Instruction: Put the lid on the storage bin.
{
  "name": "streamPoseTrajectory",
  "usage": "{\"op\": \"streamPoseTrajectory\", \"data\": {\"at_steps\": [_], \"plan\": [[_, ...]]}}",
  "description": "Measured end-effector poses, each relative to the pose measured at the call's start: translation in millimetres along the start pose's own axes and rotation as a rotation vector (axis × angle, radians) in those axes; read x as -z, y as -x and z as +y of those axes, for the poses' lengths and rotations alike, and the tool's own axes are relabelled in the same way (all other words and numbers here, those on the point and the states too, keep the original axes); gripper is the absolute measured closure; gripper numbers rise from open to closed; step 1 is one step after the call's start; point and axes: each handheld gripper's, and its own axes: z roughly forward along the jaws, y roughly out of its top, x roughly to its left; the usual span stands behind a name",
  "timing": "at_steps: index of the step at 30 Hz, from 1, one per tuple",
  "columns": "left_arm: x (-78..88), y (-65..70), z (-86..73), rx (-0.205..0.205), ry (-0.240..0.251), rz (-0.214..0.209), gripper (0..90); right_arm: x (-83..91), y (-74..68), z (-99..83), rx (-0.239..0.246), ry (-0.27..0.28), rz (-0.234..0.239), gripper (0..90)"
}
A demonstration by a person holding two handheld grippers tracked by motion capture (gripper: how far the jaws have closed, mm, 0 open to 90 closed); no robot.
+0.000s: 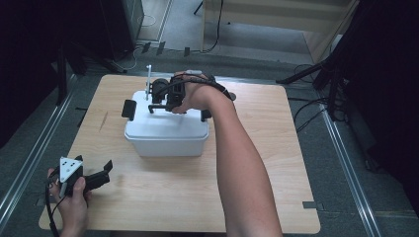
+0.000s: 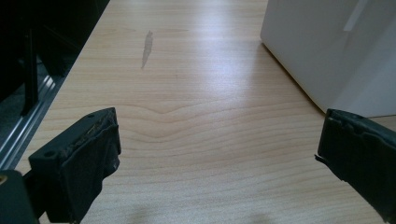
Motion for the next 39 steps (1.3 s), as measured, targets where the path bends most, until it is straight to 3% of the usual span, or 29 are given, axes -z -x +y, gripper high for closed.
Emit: {"op": "streamPoseTrajectory", "data": {"at_steps": [6, 9, 11, 13, 16, 20, 32, 39], "plan": [[0.3, -0.1, 0.1, -0.009, -0.006, 0.0, 0.0, -1.0, -1.6, 0.2, 0.004, -0.002, 0.006, 82.2], [0.4, -0.2, 0.1, -0.006, -0.005, -0.002, 0.0, 1.2, -3.3, -0.5, -0.021, 0.013, 0.044, 57.2], [0.2, 0.0, 0.1, -0.004, -0.005, -0.001, 0.0, 4.1, -5.2, -1.2, -0.023, 0.005, 0.025, 42.0], [0.3, -0.2, 0.1, -0.004, -0.005, 0.0, 0.0, 7.9, -5.6, -2.9, -0.061, 0.006, 0.017, 25.2], [0.2, -0.4, 0.1, -0.003, -0.006, -0.001, 0.0, 12.4, -7.5, -6.7, -0.09, 0.006, 0.02, 10.6], [0.2, 0.0, 0.2, -0.003, -0.009, -0.001, 0.0, 17.9, -9.2, -17.1, -0.116, 0.01, 0.013, 2.1], [0.0, 0.2, 0.2, -0.011, -0.008, -0.001, 0.0, 30.9, -14.9, -58.0, -0.188, 0.064, 0.022, 0.0], [-0.1, 0.6, 0.2, -0.013, -0.008, 0.0, 0.0, 34.8, -20.9, -90.9, -0.246, 0.061, 0.016, 0.0]]}}
